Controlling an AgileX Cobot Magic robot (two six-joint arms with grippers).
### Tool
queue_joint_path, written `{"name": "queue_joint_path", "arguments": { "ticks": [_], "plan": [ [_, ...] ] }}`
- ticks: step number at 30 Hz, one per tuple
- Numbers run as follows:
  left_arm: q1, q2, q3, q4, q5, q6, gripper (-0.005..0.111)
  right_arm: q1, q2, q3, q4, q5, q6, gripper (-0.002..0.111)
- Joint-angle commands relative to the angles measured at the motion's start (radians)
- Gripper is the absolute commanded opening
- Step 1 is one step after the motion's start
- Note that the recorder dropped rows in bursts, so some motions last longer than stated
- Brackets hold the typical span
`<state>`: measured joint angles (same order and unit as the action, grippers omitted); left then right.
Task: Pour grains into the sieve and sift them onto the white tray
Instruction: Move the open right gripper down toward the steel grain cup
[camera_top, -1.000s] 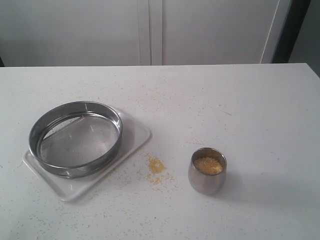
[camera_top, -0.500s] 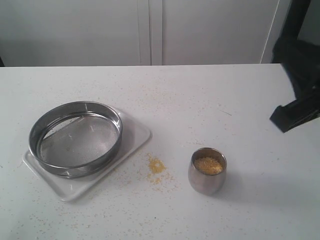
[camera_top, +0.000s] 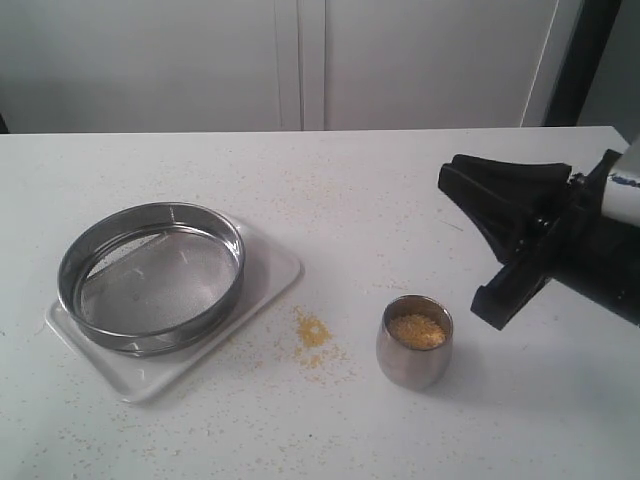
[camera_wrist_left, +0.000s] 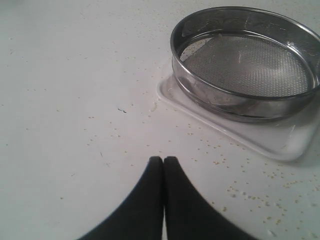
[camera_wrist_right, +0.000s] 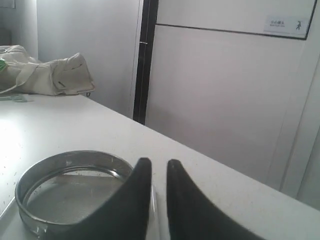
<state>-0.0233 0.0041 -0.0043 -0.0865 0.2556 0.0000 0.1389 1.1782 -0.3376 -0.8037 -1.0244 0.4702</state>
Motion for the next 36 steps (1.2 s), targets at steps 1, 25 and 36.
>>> {"name": "queue_joint_path", "arguments": {
  "ticks": [1, 25, 36],
  "plan": [
    [0.001, -0.004, 0.004, -0.006, -0.001, 0.0, 0.0, 0.0, 0.063, -0.004, -0.02, -0.019, 0.065, 0.036],
    [0.001, -0.004, 0.004, -0.006, -0.001, 0.0, 0.0, 0.0, 0.331, -0.024, 0.055, 0.011, -0.023, 0.094],
    [0.001, -0.004, 0.004, -0.006, -0.001, 0.0, 0.0, 0.0, 0.509, -0.047, 0.039, 0.005, -0.112, 0.094]
  ]
}}
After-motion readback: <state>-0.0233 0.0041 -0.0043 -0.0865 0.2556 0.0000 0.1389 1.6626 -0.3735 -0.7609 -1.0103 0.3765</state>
